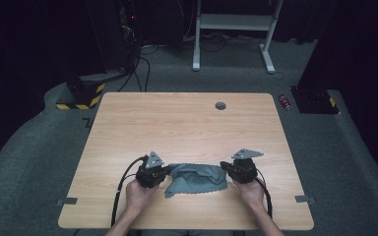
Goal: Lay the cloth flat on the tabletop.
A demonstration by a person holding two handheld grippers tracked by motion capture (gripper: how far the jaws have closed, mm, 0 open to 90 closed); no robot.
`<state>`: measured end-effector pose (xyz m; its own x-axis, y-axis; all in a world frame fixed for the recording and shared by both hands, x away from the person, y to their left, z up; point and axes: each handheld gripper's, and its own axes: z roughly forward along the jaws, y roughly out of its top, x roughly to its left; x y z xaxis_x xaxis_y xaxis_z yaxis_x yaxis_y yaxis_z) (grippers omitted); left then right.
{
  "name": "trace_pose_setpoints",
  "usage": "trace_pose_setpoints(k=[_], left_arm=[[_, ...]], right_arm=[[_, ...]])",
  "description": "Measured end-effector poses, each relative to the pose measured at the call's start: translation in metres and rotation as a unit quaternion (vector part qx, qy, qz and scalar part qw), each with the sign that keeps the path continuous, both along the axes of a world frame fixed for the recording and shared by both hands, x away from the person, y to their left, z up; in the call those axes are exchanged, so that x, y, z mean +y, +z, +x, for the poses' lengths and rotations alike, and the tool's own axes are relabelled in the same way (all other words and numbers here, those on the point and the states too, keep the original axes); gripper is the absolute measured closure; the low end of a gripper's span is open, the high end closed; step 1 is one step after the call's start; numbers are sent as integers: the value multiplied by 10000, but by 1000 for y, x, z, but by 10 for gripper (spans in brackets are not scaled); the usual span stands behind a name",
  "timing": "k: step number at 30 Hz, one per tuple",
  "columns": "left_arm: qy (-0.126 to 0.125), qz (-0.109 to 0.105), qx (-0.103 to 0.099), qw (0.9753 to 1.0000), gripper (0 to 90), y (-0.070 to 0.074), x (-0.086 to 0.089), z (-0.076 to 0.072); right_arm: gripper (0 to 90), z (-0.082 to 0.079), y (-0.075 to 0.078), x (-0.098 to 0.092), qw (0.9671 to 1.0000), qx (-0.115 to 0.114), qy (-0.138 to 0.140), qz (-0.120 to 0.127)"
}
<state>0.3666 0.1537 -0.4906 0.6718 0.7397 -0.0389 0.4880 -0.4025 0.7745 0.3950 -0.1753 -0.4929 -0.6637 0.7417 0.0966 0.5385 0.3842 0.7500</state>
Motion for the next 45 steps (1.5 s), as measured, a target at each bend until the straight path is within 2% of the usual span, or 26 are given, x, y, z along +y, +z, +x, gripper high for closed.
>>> trace_pose_setpoints(k=[4, 7, 8, 10, 12, 14, 15, 17, 21, 25, 28, 34, 37, 40, 42, 44, 45], left_arm=[[85, -64, -93, 9999, 888, 6, 1, 9], [202, -254, -98, 9994, 889, 11, 4, 19], [227, -224, -116, 9994, 890, 12, 5, 23], [333, -287, -104, 9990, 890, 15, 6, 33], [337, -218, -119, 9991, 891, 16, 5, 36], [364, -150, -127, 9991, 891, 16, 3, 42], [382, -96, -151, 9991, 891, 15, 2, 45], [489, 6, -28, 9988, 891, 11, 0, 59], [594, -8, 85, 9982, 891, 6, -2, 69], [586, 67, 203, 9981, 891, -2, -6, 72], [556, 91, 185, 9982, 891, -3, -6, 71], [531, -119, 70, 9985, 892, 5, 1, 70], [552, -146, 60, 9983, 892, 5, 1, 71], [587, -153, 70, 9981, 892, 2, 2, 74], [637, -189, 95, 9977, 891, 0, 2, 76], [696, -242, 72, 9973, 891, -1, 3, 78], [728, -281, 65, 9969, 891, -1, 3, 79]], right_arm=[[891, 2, 3, 1, 10000, 0, 2, 27], [803, 3, 1, 1, 9999, 93, -40, 38], [750, 4, 0, 0, 9998, 158, -79, 3], [718, 5, -2, -2, 9996, 230, -134, -30], [711, 6, -3, -3, 9995, 270, -183, -30], [697, 8, -6, -6, 9987, 421, -275, 17], [697, 8, -6, -6, 9987, 421, -275, 17], [694, 10, -11, -8, 9981, 529, -328, -17], [704, 12, -15, -7, 9978, 554, -345, -73], [809, 14, -20, -2, 9975, 605, -293, -237], [893, 12, -20, 1, 9977, 471, -205, -442], [896, 11, -13, -2, 9985, 234, -276, -410], [897, 12, -9, -3, 9985, 165, -288, -431], [897, 18, 3, -2, 9983, -23, -325, -491], [896, 21, 6, -2, 9980, -60, -341, -530], [896, 34, 11, -1, 9969, -138, -428, -647], [896, 34, 11, -1, 9969, -138, -428, -647]])
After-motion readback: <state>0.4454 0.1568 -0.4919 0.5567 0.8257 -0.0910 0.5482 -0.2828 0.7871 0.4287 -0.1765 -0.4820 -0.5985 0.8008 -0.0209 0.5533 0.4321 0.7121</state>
